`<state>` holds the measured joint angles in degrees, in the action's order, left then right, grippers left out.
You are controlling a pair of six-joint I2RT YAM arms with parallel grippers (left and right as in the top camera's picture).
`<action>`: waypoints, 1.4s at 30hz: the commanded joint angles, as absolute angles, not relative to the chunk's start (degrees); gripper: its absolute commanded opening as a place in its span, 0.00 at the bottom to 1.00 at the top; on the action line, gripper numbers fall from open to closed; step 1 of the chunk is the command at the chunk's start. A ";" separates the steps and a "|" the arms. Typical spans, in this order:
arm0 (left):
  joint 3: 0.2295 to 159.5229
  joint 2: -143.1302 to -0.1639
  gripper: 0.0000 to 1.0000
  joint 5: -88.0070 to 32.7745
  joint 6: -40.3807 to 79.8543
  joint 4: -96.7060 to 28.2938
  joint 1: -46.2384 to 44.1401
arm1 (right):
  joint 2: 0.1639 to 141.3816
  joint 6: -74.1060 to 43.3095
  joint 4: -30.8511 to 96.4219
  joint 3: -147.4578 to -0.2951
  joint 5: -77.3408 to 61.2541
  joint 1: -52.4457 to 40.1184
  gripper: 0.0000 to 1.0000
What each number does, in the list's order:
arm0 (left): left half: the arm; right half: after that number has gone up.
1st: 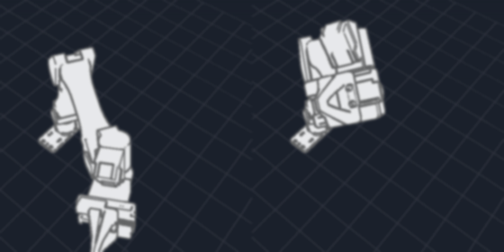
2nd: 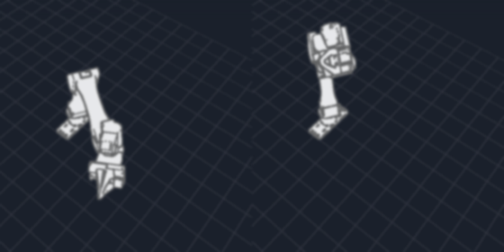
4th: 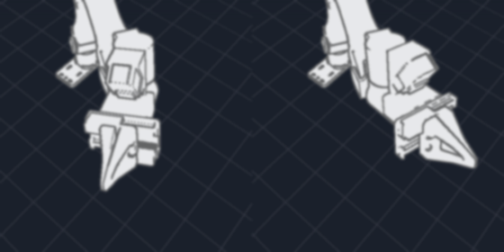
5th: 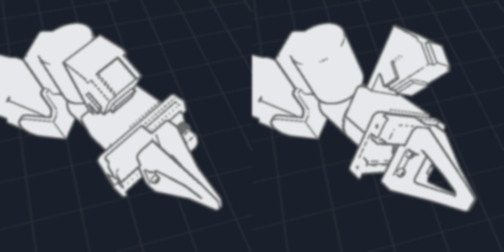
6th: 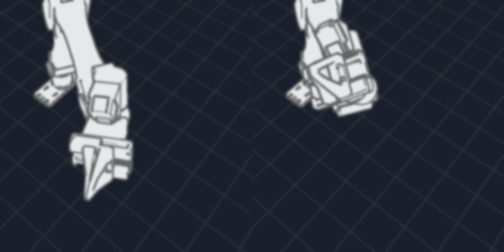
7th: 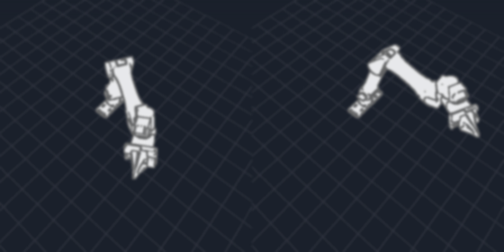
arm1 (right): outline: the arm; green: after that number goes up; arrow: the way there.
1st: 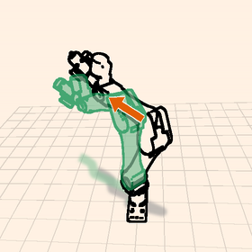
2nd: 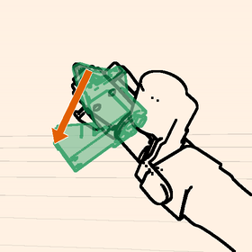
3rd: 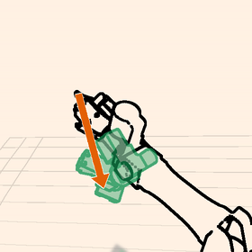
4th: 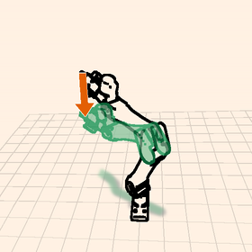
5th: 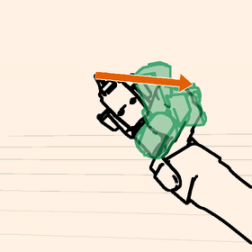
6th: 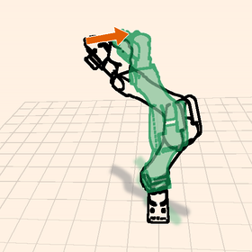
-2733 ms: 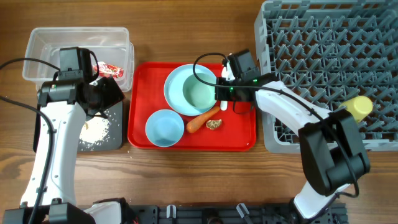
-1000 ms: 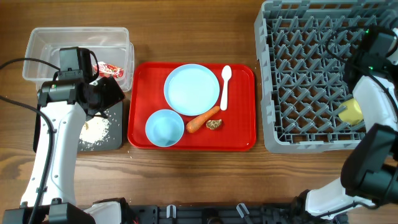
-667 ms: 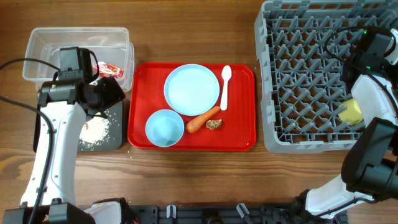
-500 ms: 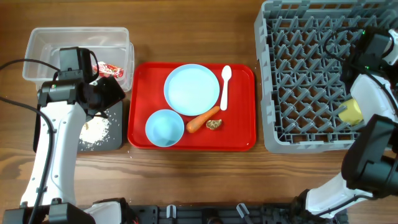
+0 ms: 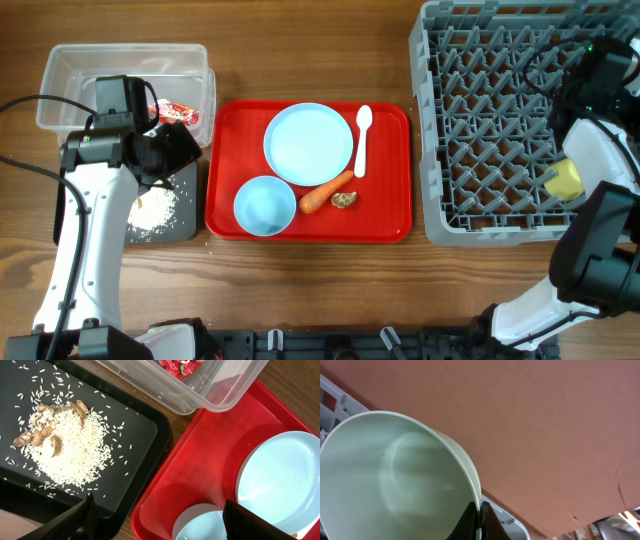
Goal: Sort waste into correct bins and load items into the dishwasher rack
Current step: 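Carry the green bowl right and place it in the rack, then release the bowl and move the right gripper to the small blue bowl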
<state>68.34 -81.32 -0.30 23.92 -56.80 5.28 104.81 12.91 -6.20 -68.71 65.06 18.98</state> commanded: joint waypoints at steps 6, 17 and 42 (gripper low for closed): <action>68.64 -80.58 0.82 -0.60 24.69 -56.62 5.54 | 105.97 14.37 -5.08 -66.46 65.58 19.20 0.04; 68.64 -80.58 0.83 -0.58 24.69 -56.62 5.54 | 105.97 13.10 -2.50 -65.14 59.68 17.47 0.04; 68.64 -80.58 0.83 -0.60 24.69 -56.62 5.54 | 101.93 13.10 2.94 -65.17 51.31 11.40 0.42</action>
<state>68.34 -81.32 -0.30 23.94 -56.77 5.28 104.77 13.56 2.72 -65.76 52.49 11.29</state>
